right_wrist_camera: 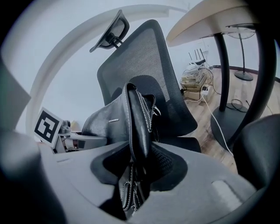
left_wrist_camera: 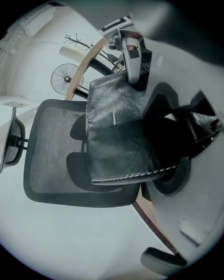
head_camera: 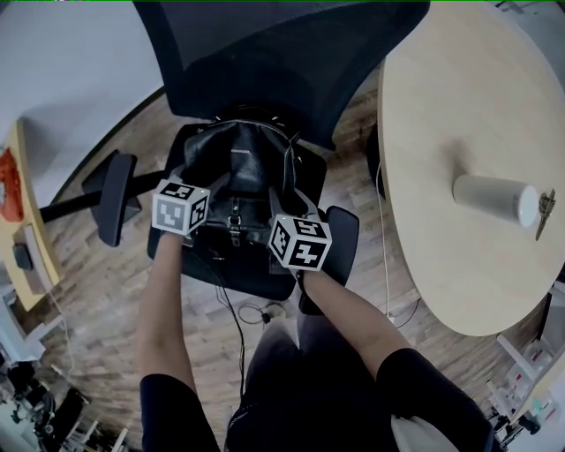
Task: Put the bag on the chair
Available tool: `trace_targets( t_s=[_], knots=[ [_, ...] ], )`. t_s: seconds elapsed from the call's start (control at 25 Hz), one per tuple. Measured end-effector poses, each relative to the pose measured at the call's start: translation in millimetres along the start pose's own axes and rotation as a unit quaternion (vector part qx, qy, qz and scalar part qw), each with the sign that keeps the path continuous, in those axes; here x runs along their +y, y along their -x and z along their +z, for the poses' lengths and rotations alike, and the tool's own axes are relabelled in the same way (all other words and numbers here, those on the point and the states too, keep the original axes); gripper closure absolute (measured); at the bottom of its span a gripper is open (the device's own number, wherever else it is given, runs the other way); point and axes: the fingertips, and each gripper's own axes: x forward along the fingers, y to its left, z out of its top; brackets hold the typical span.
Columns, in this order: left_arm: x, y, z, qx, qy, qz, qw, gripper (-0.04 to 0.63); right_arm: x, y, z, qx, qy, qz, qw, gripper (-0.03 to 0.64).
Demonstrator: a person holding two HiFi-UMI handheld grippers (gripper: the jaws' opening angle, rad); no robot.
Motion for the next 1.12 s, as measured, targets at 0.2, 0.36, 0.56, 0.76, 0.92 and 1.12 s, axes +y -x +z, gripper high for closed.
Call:
trace_targets(
  t_s=[0.2, 0.36, 0.56, 0.76, 0.92, 1.12],
  knots=[
    [3.0, 2.6, 0.1, 0.003, 0.005, 0.015, 0.9999, 0.290, -0.7, 2.3, 3.5, 0.000, -0.007, -0.005, 1.000, 0.437],
    [5.7, 6.9, -0.4, -0.005, 0.010, 0.032, 0.9994, 0.276, -1.6, 9.8, 10.1, -0.010, -0.011, -0.016, 1.000, 0.425],
    [9.6, 21.4, 1.1, -0.026, 0.020, 0.048, 0.9983, 0.287, 1.0, 20.8, 15.1, -0.023, -0.006, -0.029, 0.999, 0.413],
    [17.1, 41.6, -6.6, -0.033, 0.028, 0.061, 0.9972, 0.293, 7.4, 34.4, 25.1, -0.051, -0.004, -0.040, 0.998, 0.417],
    [20.5, 64.1, -4.6, -0.054, 0.038, 0.066, 0.9957, 0.312, 15.8, 45.8, 32.1, -0.067, -0.020, -0.039, 0.997, 0.426],
    [14.4, 93.2, 0.6, -0.080, 0.047, 0.071, 0.9932, 0.367, 25.7, 64.4, 33.9, -0.082, -0.030, -0.037, 0.995, 0.444]
  ],
)
